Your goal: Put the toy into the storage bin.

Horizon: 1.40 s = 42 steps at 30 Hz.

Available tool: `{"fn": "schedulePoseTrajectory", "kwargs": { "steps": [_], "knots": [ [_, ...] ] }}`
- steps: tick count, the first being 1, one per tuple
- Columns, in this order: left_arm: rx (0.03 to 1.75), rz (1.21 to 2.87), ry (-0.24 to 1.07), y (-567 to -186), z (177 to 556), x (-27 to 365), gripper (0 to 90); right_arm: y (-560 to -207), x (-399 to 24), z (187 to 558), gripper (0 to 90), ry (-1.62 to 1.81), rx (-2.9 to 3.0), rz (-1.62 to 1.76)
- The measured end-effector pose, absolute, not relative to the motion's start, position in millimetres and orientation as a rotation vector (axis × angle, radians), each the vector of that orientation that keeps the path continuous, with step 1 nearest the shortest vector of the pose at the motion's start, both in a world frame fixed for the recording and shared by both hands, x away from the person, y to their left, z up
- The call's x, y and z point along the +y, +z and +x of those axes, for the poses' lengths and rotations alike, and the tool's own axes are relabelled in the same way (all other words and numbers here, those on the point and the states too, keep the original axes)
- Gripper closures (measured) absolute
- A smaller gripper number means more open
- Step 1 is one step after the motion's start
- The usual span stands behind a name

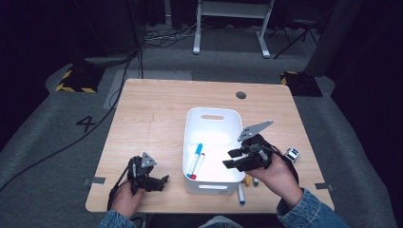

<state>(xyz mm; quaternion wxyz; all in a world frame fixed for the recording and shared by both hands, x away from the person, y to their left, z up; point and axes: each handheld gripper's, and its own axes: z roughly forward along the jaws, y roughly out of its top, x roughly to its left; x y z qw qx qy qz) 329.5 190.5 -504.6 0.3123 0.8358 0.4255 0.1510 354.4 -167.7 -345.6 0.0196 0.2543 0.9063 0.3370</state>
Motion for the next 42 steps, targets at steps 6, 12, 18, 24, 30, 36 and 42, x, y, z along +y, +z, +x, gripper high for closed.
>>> {"fn": "schedulePoseTrajectory", "kwargs": {
  "steps": [6, 12, 18, 24, 30, 36, 42],
  "knots": [
    [1.123, 2.203, 0.401, -505, 329, 190, 0.0, -338, -185, 355, 55.3, 1.044, 2.771, 0.838],
    [1.122, 2.205, 0.398, -505, 329, 190, 0.0, -333, -206, 355, 55.9, 1.084, 2.703, 0.88],
    [1.123, 2.205, 0.398, -505, 329, 190, 0.0, -335, -231, 359, 56.5, 1.101, 2.645, 0.966],
    [1.122, 2.205, 0.398, -505, 329, 190, 0.0, -340, -248, 363, 57.0, 1.093, 2.61, 1.023],
    [1.123, 2.203, 0.401, -505, 329, 190, 0.0, -348, -266, 373, 57.3, 1.066, 2.562, 1.109],
    [1.123, 2.203, 0.401, -505, 329, 190, 0.0, -366, -284, 386, 57.5, 0.982, 2.502, 1.188],
    [1.123, 2.202, 0.401, -505, 329, 190, 0.0, -393, -300, 399, 58.5, 0.912, 2.482, 1.287]
  ]
}}
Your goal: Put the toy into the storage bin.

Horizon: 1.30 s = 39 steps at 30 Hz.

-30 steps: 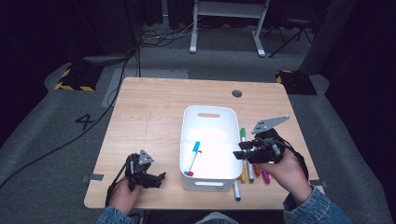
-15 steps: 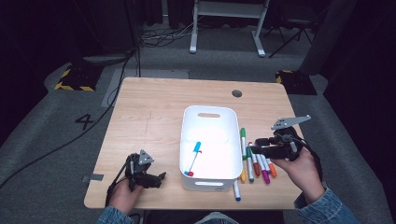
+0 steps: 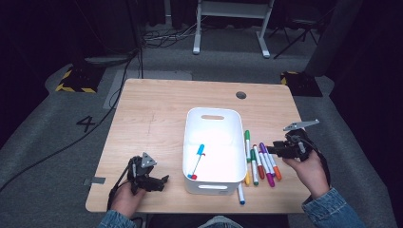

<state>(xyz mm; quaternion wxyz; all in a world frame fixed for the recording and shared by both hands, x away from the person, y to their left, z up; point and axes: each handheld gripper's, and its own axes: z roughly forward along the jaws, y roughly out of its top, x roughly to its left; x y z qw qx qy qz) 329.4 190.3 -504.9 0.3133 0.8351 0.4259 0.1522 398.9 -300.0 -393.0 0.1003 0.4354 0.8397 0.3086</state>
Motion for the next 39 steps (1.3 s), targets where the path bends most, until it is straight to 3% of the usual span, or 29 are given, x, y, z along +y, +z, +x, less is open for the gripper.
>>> {"fn": "schedulePoseTrajectory", "kwargs": {
  "steps": [21, 30, 34, 39],
  "knots": [
    [1.123, 2.204, 0.398, -505, 329, 190, 0.0, -462, -322, 419, 62.5, 0.759, 2.504, 1.455],
    [1.123, 2.203, 0.401, -505, 329, 190, 0.0, -469, -321, 419, 68.7, 0.666, 2.519, 1.432],
    [1.124, 2.203, 0.4, -505, 329, 190, 0.0, -469, -321, 418, 75.5, 0.634, 2.501, 1.442],
    [1.123, 2.202, 0.401, -505, 329, 190, 0.0, -469, -319, 417, 76.7, 0.618, 2.481, 1.471]
  ]
}}
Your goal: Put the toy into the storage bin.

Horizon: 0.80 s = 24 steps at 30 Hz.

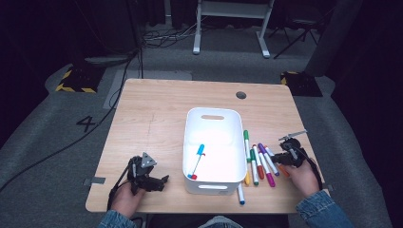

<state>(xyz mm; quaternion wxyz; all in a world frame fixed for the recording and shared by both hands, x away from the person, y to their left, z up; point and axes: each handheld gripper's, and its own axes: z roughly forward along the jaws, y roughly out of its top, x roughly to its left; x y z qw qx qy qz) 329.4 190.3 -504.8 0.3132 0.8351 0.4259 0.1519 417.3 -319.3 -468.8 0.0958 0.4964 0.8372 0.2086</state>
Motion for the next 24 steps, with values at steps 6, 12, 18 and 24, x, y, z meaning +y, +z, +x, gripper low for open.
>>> {"fn": "schedulePoseTrajectory", "kwargs": {
  "steps": [6, 12, 18, 24],
  "knots": [
    [1.123, 2.202, 0.4, -505, 329, 190, 0.0, -469, -320, 418, 76.9, 0.614, 2.481, 1.472],
    [1.123, 2.203, 0.4, -505, 329, 190, 0.0, -463, -322, 415, 76.9, 0.637, 2.459, 1.479],
    [1.123, 2.203, 0.401, -505, 329, 190, 0.0, -447, -323, 411, 76.9, 0.688, 2.445, 1.457],
    [1.123, 2.202, 0.401, -505, 329, 190, 0.0, -426, -320, 405, 76.9, 0.769, 2.444, 1.421]
  ]
}}
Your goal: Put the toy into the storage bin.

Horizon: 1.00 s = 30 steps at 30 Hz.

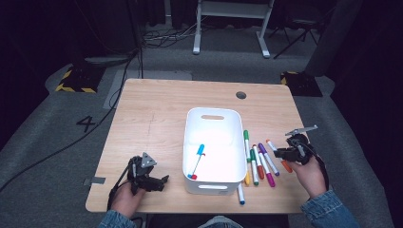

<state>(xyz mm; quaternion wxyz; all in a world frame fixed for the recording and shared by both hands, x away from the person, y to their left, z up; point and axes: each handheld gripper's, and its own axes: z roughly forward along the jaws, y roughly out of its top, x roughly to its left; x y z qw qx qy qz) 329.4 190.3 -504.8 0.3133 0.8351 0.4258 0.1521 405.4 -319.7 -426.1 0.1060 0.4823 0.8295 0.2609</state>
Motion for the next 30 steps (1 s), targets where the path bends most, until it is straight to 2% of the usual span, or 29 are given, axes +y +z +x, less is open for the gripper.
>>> {"fn": "schedulePoseTrajectory", "kwargs": {
  "steps": [30],
  "knots": [
    [1.123, 2.202, 0.401, -505, 329, 190, 0.0, -340, -267, 367, 76.9, 1.085, 2.56, 1.09]
  ]
}}
